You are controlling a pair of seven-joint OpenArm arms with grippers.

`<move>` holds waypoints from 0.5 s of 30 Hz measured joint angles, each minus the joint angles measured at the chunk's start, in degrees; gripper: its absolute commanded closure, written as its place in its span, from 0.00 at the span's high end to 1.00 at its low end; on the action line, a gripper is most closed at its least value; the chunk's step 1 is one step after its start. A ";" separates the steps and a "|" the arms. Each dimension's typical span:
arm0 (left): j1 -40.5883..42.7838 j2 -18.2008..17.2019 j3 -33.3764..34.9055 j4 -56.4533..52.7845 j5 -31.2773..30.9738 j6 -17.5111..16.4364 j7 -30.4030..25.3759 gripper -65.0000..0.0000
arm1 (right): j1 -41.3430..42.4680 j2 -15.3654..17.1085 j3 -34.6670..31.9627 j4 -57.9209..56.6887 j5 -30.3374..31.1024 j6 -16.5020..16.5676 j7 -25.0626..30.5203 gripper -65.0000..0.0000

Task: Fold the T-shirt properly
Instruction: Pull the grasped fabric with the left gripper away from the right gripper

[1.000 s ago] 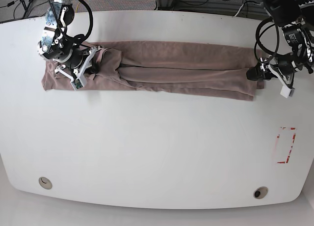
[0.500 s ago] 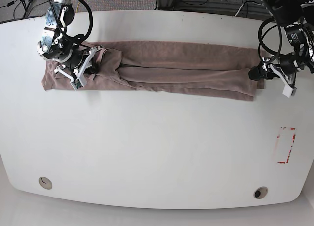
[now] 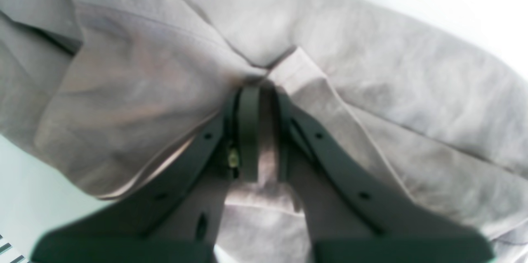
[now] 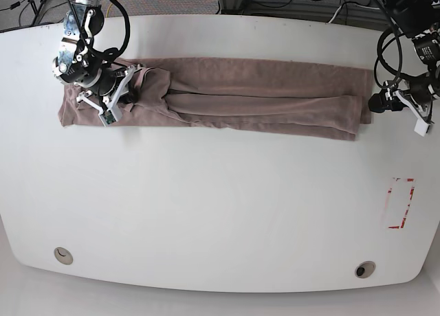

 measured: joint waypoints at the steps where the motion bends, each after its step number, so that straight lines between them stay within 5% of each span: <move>1: 0.00 0.07 0.07 0.00 0.02 0.00 0.09 0.69 | 0.00 0.00 0.00 0.00 0.00 0.00 0.00 0.08; 15: -0.17 2.67 4.26 0.00 -0.02 0.00 -0.02 0.69 | 0.00 -0.07 0.00 0.00 0.00 0.00 0.00 0.08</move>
